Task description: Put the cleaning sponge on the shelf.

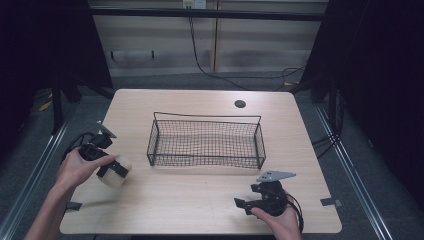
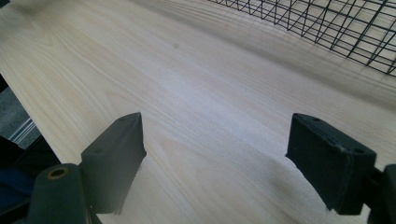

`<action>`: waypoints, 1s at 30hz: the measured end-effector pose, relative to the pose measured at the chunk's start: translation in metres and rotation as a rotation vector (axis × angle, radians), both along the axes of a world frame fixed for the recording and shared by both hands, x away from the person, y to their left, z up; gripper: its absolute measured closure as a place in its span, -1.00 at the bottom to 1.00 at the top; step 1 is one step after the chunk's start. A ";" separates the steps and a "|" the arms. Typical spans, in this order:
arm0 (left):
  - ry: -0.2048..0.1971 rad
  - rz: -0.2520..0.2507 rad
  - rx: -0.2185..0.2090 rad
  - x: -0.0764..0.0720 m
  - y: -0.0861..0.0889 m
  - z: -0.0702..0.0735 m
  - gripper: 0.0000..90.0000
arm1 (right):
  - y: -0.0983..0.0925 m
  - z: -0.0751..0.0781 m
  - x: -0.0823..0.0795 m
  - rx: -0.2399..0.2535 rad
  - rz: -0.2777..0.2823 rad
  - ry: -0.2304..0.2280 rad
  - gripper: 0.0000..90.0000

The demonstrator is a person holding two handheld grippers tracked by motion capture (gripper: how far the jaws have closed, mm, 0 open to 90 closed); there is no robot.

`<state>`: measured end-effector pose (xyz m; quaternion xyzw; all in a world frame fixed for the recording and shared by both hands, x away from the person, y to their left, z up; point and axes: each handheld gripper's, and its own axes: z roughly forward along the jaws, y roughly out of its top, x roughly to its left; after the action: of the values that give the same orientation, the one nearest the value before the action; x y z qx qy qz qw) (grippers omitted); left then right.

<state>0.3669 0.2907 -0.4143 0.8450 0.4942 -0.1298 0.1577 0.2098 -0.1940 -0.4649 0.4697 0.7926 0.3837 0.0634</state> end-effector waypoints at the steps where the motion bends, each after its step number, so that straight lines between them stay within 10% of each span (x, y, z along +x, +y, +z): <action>1: -0.005 -0.013 -0.004 -0.001 0.000 0.002 -0.34 | 0.000 0.000 0.000 0.000 0.001 0.001 -0.59; 30: -0.036 -0.047 -0.034 -0.011 -0.011 0.045 -0.34 | 0.001 0.000 0.000 -0.004 0.006 0.004 -0.59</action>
<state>0.3560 0.2797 -0.3690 0.8558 0.4690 -0.1265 0.1777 0.2096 -0.1933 -0.4648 0.4681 0.7947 0.3814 0.0616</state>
